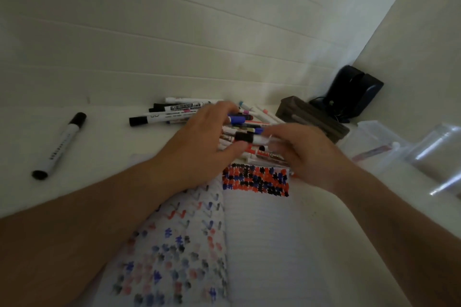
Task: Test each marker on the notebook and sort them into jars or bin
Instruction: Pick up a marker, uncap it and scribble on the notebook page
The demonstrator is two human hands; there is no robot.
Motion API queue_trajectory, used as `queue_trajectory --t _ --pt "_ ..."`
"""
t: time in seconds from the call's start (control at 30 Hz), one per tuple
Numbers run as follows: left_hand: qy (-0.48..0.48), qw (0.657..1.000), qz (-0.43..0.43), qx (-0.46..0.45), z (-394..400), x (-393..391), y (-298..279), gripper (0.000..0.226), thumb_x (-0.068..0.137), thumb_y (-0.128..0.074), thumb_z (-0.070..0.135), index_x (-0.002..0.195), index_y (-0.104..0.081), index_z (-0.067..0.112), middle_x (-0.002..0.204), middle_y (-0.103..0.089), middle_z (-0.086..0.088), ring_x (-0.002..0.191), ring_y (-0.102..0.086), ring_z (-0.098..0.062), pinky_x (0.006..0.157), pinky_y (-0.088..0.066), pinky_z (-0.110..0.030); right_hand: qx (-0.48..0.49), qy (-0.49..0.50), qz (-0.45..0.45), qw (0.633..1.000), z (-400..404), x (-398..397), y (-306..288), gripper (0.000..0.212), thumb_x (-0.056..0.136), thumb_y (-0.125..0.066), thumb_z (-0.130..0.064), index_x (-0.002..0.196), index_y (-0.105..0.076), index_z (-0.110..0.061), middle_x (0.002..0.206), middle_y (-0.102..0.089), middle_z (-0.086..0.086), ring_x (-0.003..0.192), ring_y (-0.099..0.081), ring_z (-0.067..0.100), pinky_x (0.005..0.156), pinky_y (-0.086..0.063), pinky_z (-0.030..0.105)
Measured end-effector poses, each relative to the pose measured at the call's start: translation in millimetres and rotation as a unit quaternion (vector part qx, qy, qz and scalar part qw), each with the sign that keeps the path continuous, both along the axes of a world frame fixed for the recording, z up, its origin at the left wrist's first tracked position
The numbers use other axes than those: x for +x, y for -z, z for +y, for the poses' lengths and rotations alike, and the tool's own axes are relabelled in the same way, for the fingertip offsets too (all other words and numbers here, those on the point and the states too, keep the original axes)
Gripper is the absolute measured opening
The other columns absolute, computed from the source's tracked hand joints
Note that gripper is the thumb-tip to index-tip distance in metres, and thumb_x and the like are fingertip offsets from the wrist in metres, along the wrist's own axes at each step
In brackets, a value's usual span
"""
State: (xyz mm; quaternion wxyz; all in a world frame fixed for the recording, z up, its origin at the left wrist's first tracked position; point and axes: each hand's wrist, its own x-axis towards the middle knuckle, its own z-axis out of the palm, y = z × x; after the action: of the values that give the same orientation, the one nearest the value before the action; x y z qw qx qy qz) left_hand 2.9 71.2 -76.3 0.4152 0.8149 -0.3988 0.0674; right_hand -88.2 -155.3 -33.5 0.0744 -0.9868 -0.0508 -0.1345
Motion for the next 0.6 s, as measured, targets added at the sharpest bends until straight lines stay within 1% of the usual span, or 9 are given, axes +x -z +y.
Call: queue_trajectory --t 0.07,0.13,0.23,0.3,0.33,0.4,0.47,0.5,0.6 --pt "0.002 0.997 -0.060 0.053 2 -3 -5 0.067 0.089 -0.056 0.069 0.146 -0.035 0.040 0.139 -0.044 0.011 0.121 -0.046 -0.008 0.100 -0.045 -0.034 0.032 -0.058 -0.019 0.998 10 -20 5 0.029 0.098 -0.061 -0.042 0.123 -0.072 -0.035 0.101 -0.076 -0.011 0.082 -0.069 0.006 0.070 -0.059 0.035" --pt "0.041 0.981 -0.148 0.118 1 -10 -8 0.066 0.092 -0.042 0.075 0.147 -0.041 0.038 0.141 -0.051 0.010 0.124 -0.047 -0.009 0.101 -0.044 -0.034 0.155 -0.030 -0.076 0.985 22 -33 15 0.027 0.087 -0.070 -0.046 0.112 -0.075 -0.039 0.093 -0.077 -0.016 0.076 -0.072 0.009 0.066 -0.061 0.033" --pt "0.069 0.971 -0.184 0.137 -2 -21 -13 0.052 0.102 -0.032 0.055 0.140 -0.055 0.028 0.125 -0.062 0.006 0.107 -0.053 -0.010 0.089 -0.049 -0.034 0.325 0.020 -0.134 0.936 36 -42 24 0.017 0.078 -0.077 -0.038 0.095 -0.073 -0.039 0.085 -0.075 -0.019 0.069 -0.071 0.009 0.059 -0.057 0.019" --pt "0.064 0.969 -0.203 0.126 -5 -27 -16 0.043 0.107 -0.031 0.039 0.137 -0.058 0.023 0.118 -0.063 0.003 0.099 -0.055 -0.012 0.081 -0.050 -0.035 0.429 0.014 -0.131 0.894 37 -43 22 0.015 0.075 -0.080 -0.033 0.089 -0.075 -0.029 0.080 -0.077 -0.009 0.060 -0.070 0.013 0.054 -0.055 0.019" --pt "0.064 0.969 -0.207 0.122 -6 -31 -18 0.040 0.108 -0.031 0.036 0.135 -0.058 0.024 0.113 -0.062 0.005 0.095 -0.053 -0.010 0.079 -0.048 -0.034 0.490 -0.003 -0.128 0.862 36 -44 20 0.017 0.074 -0.082 -0.032 0.087 -0.075 -0.024 0.077 -0.077 -0.002 0.058 -0.069 0.015 0.053 -0.054 0.022" --pt "0.072 0.974 -0.171 0.131 -6 -35 -19 0.031 0.108 -0.029 0.037 0.125 -0.054 0.034 0.099 -0.057 0.017 0.082 -0.048 -0.002 0.073 -0.041 -0.029 0.618 -0.048 -0.094 0.779 33 -45 19 0.018 0.072 -0.082 -0.030 0.084 -0.075 -0.018 0.073 -0.075 0.007 0.058 -0.068 0.021 0.052 -0.054 0.027" --pt "0.093 0.978 -0.133 0.128 -7 -37 -17 0.018 0.107 -0.031 0.041 0.112 -0.048 0.039 0.084 -0.055 0.018 0.072 -0.050 -0.001 0.063 -0.038 -0.028 0.706 -0.071 -0.030 0.704 35 -44 21 0.016 0.073 -0.080 -0.028 0.083 -0.073 -0.018 0.071 -0.071 0.009 0.058 -0.065 0.019 0.053 -0.055 0.027" --pt "0.095 0.979 -0.132 0.125 -9 -38 -15 0.020 0.108 -0.032 0.043 0.112 -0.050 0.037 0.080 -0.055 0.017 0.070 -0.051 -0.001 0.061 -0.038 -0.028 0.722 -0.074 -0.002 0.688 37 -43 23 0.016 0.075 -0.080 -0.029 0.082 -0.070 -0.018 0.071 -0.069 0.008 0.057 -0.064 0.017 0.051 -0.053 0.025" --pt "0.105 0.979 -0.113 0.132 -11 -40 -8 0.034 0.105 -0.035 0.048 0.129 -0.055 0.036 0.081 -0.061 0.015 0.071 -0.056 -0.002 0.062 -0.044 -0.029 0.713 -0.054 0.026 0.699 42 -39 30 0.019 0.084 -0.078 -0.025 0.077 -0.062 -0.019 0.067 -0.064 0.007 0.051 -0.057 0.011 0.042 -0.043 0.020"
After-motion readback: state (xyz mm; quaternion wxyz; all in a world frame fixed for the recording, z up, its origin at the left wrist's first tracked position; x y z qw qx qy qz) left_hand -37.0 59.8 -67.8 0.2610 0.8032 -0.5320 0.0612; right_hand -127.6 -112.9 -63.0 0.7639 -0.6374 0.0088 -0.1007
